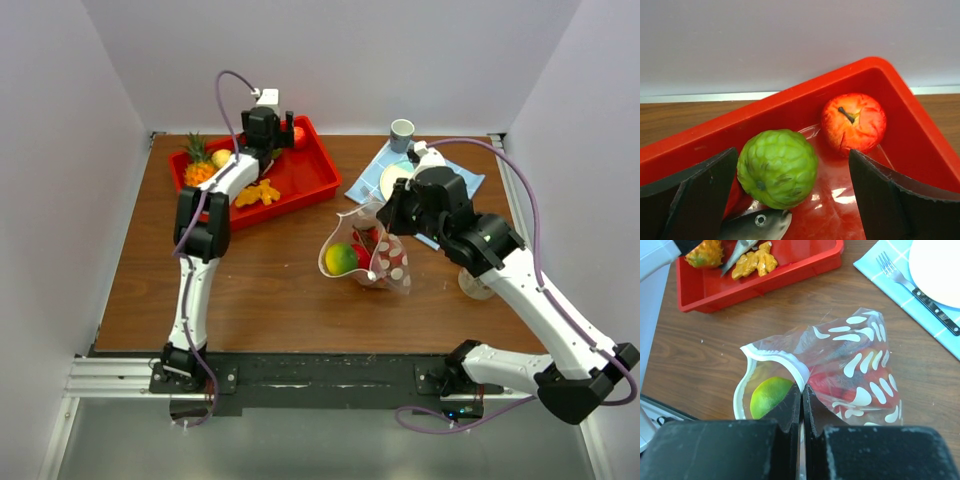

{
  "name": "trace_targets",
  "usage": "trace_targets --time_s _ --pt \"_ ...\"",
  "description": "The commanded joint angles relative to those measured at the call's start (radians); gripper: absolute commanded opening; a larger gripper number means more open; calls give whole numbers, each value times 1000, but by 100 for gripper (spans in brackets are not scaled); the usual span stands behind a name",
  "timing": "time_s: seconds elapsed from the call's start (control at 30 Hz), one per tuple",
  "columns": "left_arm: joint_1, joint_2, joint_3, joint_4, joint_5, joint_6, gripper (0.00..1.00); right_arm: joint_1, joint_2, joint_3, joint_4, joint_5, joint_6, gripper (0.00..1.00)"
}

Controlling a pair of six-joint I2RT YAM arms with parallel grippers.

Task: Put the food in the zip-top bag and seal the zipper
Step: Pick up the fake fruit from the bin.

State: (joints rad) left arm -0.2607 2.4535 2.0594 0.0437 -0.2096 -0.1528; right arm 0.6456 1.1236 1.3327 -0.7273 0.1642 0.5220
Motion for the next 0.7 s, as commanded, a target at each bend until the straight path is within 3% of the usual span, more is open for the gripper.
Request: trace_targets --time_s 0.0,0.47,0.57,0.67 --pt "12 21 64 58 -13 38 97 -3 -36 -1 46 -20 -17 0" --pt "17 105 48 96 -47 45 91 -4 -21 -30 65 -23 -19 0" --pt "17 107 47 110 -45 38 88 -1 -18 -29 66 -22 -17 0" --pt "17 90 41 125 -34 27 78 -3 -18 -27 65 -17 -19 0"
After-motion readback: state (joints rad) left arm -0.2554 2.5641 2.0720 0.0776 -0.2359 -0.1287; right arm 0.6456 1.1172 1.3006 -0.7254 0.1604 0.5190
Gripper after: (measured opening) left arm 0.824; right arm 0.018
